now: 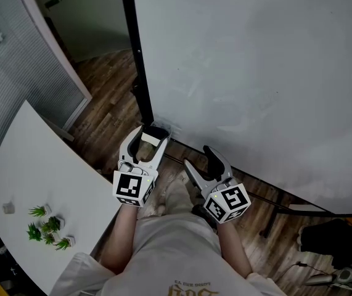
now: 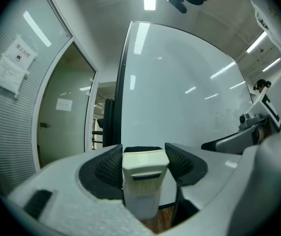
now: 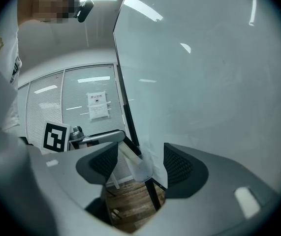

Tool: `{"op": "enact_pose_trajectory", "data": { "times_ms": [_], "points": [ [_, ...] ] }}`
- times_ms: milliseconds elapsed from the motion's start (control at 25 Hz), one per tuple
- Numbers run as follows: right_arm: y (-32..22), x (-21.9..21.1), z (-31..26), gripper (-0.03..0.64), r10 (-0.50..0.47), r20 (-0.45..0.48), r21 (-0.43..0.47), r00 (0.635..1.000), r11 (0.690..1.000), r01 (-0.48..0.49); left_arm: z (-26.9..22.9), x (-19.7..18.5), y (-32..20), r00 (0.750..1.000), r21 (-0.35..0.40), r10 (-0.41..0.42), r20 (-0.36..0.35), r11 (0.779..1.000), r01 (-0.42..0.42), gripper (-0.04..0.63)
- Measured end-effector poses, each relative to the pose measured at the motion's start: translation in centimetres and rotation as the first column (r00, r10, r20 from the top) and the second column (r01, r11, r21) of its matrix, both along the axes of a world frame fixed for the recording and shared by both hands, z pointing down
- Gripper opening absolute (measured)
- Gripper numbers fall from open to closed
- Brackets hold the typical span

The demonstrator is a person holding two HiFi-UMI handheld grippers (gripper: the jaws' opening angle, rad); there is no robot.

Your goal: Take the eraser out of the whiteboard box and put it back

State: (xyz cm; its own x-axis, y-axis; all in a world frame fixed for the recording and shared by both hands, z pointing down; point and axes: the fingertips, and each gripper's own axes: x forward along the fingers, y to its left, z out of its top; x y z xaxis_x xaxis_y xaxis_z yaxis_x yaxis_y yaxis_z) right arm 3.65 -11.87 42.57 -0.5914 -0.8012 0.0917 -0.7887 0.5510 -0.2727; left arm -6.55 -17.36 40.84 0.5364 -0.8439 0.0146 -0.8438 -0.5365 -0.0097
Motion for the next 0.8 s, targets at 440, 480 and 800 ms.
{"op": "enact_pose_trajectory", "data": {
  "times_ms": [440, 480, 800],
  "points": [
    [0.6, -0.5, -0.6, 0.295, -0.003, 0.004, 0.017, 1.000, 1.000, 0.003, -1.3, -0.5, 0.7, 1.000, 0.018, 0.006, -0.029, 1.000, -0.005, 0.265],
    [0.7, -0.5, -0.7, 0.295, -0.002, 0.005, 0.019, 1.000, 1.000, 0.002, -1.4, -0.5, 0.7, 1.000, 0.021, 0.006, -0.030, 1.000, -0.005, 0.265],
    [0.8, -0.5, -1.2, 0.295, -0.001, 0.003, 0.031, 1.000, 1.000, 0.001, -2.5, -0.7, 1.1, 0.999, 0.040, 0.006, -0.051, 0.999, -0.004, 0.265]
  ]
}}
